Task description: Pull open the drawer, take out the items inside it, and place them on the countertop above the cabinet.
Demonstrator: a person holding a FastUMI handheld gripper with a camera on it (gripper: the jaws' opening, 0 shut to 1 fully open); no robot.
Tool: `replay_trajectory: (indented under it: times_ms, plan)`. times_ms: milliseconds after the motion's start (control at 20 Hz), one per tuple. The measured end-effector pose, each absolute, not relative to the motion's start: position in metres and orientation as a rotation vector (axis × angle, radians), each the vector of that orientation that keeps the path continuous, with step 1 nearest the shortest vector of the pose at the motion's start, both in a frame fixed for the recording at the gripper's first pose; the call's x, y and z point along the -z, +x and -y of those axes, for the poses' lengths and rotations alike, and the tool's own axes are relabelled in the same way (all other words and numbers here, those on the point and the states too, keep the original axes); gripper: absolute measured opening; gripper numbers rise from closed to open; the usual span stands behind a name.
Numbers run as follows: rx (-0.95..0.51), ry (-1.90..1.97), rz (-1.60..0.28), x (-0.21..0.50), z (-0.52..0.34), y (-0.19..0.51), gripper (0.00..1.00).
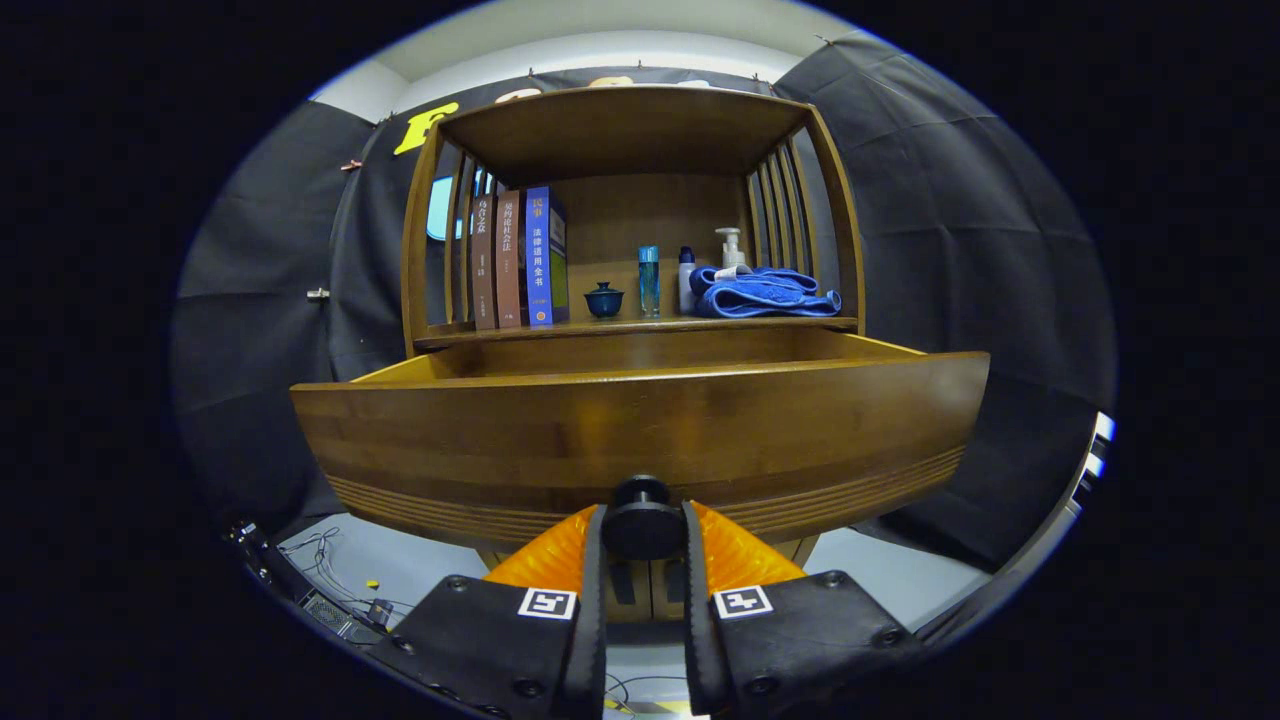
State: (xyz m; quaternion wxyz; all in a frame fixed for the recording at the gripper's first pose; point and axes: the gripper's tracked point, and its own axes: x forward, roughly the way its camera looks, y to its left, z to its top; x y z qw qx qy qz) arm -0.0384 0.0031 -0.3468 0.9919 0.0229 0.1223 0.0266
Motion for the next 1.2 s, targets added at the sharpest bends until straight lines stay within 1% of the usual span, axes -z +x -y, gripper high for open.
replay_trajectory:
  times_ms: [100, 300, 400, 550, 800, 1050, 1200]
  plan:
    - [-0.032, 0.051, -0.255, 0.348, -0.002, -0.039, 0.39]
    - [-0.012, 0.078, -0.173, 0.309, 0.002, -0.055, 0.80]
    - [0.030, 0.057, -0.140, 0.279, 0.018, -0.063, 1.00]
    - [0.068, 0.019, -0.123, 0.222, 0.032, -0.069, 0.99]
    - [0.164, -0.061, -0.289, 0.174, 0.046, -0.040, 0.99]
    - [0.196, -0.039, -0.508, 0.172, 0.031, 0.027, 0.99]
    - [0.213, 0.012, -0.662, 0.193, 0.024, 0.070, 0.98]
